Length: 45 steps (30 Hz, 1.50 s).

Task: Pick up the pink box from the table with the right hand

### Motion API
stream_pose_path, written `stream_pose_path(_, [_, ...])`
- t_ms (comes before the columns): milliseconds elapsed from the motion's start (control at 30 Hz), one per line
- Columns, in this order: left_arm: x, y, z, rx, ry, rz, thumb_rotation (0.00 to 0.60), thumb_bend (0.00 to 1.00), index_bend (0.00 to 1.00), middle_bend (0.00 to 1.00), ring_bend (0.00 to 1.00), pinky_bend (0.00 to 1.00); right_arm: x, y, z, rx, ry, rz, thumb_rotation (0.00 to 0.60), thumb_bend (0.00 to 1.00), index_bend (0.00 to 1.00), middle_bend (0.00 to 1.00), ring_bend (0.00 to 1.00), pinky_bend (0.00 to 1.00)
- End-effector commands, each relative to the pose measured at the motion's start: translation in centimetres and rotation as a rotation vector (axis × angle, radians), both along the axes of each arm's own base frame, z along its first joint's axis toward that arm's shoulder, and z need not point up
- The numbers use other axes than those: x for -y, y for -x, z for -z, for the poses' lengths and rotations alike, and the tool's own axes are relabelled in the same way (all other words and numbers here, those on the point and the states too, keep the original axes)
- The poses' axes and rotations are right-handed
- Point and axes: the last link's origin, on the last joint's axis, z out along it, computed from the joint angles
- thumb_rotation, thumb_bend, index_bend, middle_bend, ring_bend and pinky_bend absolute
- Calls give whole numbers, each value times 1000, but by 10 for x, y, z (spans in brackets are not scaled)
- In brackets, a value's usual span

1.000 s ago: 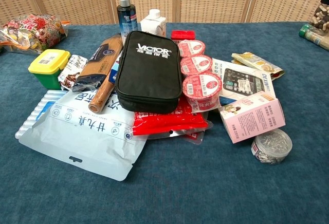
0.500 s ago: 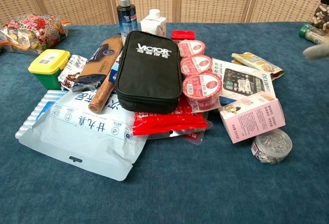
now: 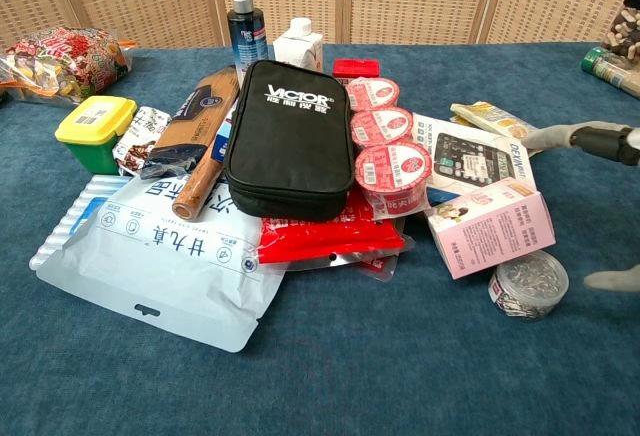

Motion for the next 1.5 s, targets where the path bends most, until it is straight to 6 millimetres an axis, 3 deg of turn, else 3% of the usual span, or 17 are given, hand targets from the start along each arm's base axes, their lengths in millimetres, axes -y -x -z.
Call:
stream_pose_path(33, [0, 0, 0, -1, 1, -2, 600, 0, 203, 0, 0, 0, 10, 1, 7, -23, 11, -4, 600, 0, 0, 0, 0, 0])
stream_pose_path(800, [-2, 3, 1, 0, 11, -15, 600, 0, 204, 0, 0, 0, 27, 5, 38, 28, 69, -14, 600, 0, 0, 1, 0, 0])
stream_pose_path(867, [-3, 3, 1, 1, 12, -16, 600, 0, 203, 0, 0, 0, 28, 6, 40, 40, 80, -17, 600, 0, 0, 52, 3, 8])
stream_pose_path(933, [-3, 3, 1, 1, 11, -18, 600, 0, 203, 0, 0, 0, 27, 6, 43, 63, 89, -20, 600, 0, 12, 163, 51, 79])
stream_pose_path(1000, [-3, 4, 1, 1, 10, -19, 600, 0, 204, 0, 0, 0, 26, 6, 45, 73, 103, -33, 600, 0, 92, 292, 163, 211])
stream_pose_path(1133, [-3, 4, 2, 0, 14, -21, 600, 0, 204, 0, 0, 0, 25, 5, 50, 106, 122, -41, 600, 0, 265, 489, 337, 374])
stream_pose_path(1500, [-3, 3, 2, -1, 17, -19, 600, 0, 203, 0, 0, 0, 19, 8, 54, 166, 154, -27, 600, 0, 504, 679, 499, 512])
